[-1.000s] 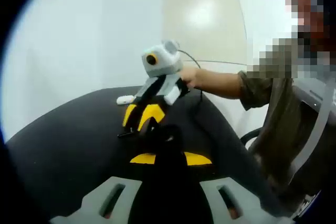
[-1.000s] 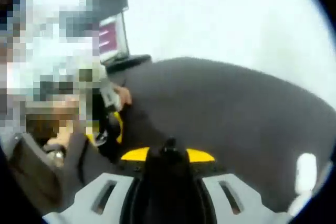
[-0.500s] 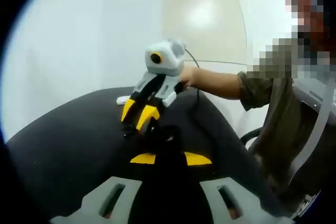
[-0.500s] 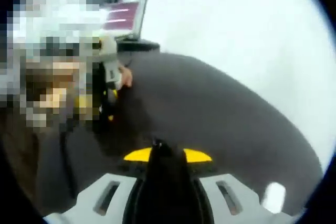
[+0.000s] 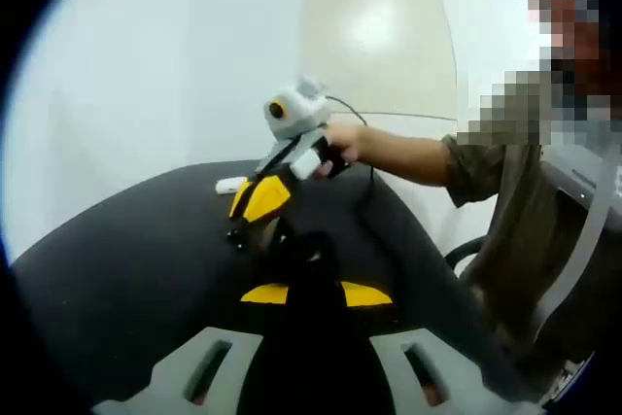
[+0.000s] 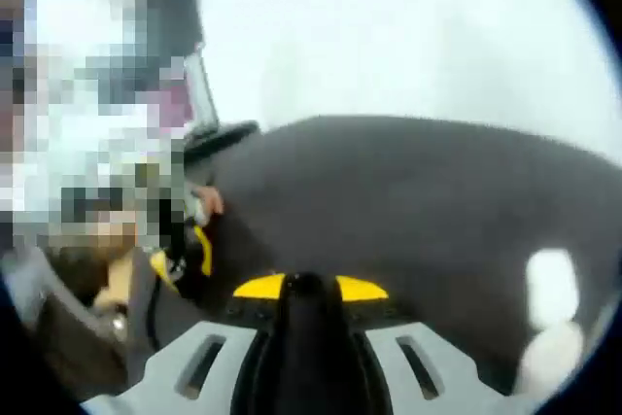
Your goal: Pick up three earphones and place each one into its charging case using tactile feedback, ensure that each earphone is properly inserted and securely positioned inside the case.
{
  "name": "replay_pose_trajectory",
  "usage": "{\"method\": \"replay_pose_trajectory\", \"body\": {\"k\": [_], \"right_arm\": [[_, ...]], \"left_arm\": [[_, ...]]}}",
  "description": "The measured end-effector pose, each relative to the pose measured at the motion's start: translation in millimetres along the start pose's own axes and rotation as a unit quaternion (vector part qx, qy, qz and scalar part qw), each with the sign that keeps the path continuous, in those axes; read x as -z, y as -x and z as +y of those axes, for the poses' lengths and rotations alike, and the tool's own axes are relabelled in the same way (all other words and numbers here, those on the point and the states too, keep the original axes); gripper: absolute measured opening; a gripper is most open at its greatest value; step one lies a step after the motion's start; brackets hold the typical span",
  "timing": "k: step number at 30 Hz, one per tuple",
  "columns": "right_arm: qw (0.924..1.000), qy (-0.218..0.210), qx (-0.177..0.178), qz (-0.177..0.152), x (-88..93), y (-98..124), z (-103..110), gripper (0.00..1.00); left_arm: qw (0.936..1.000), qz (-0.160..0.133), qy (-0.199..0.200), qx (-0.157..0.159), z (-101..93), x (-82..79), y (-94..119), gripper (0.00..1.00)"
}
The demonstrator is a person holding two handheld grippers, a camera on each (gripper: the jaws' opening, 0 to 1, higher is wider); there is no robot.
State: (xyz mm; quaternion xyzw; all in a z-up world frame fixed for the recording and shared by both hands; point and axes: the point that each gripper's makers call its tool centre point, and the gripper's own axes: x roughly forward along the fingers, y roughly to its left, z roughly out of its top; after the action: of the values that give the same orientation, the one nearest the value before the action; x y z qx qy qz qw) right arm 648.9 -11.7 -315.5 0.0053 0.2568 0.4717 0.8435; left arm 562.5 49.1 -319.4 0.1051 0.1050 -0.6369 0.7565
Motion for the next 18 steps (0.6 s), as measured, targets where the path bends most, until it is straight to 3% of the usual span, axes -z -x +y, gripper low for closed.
{"method": "replay_pose_trajectory", "body": {"k": [1,3,4,7,9,12,15,18], "right_arm": [[0.9999,-0.01,0.002,0.01,4.8,-2.6,0.7,0.21],[0.9992,-0.036,0.007,-0.013,-2.2,-6.4,1.0,0.2],[0.9983,-0.058,0.003,-0.004,-0.3,-7.6,1.9,0.2],[0.998,-0.062,0.009,-0.006,-3.1,-11.6,-0.6,0.18],[0.9999,-0.01,0.007,0.01,-0.6,-13.2,1.2,0.13],[0.9965,0.082,0.012,0.013,-2.7,-10.8,6.8,0.12],[0.9861,0.166,0.002,-0.005,-12.8,-3.6,16.7,0.12],[0.9676,0.247,-0.013,-0.052,-34.4,9.6,38.5,0.12]], "left_arm": [[1.0,0.0,0.0,0.0,0.1,0.0,0.1,0.15],[1.0,0.0,0.0,0.0,0.5,0.0,0.2,0.15],[1.0,0.0,0.0,0.0,0.7,-0.1,0.3,0.15],[1.0,0.0,0.0,0.0,0.1,0.1,0.5,0.15],[1.0,0.0,0.0,0.0,-0.1,0.3,0.5,0.15],[1.0,0.0,-0.001,-0.001,0.1,0.2,0.4,0.15],[1.0,0.002,0.006,0.0,-0.2,0.6,0.2,0.15],[0.9999,0.003,0.012,0.0,-0.3,0.8,-0.2,0.15]]}}
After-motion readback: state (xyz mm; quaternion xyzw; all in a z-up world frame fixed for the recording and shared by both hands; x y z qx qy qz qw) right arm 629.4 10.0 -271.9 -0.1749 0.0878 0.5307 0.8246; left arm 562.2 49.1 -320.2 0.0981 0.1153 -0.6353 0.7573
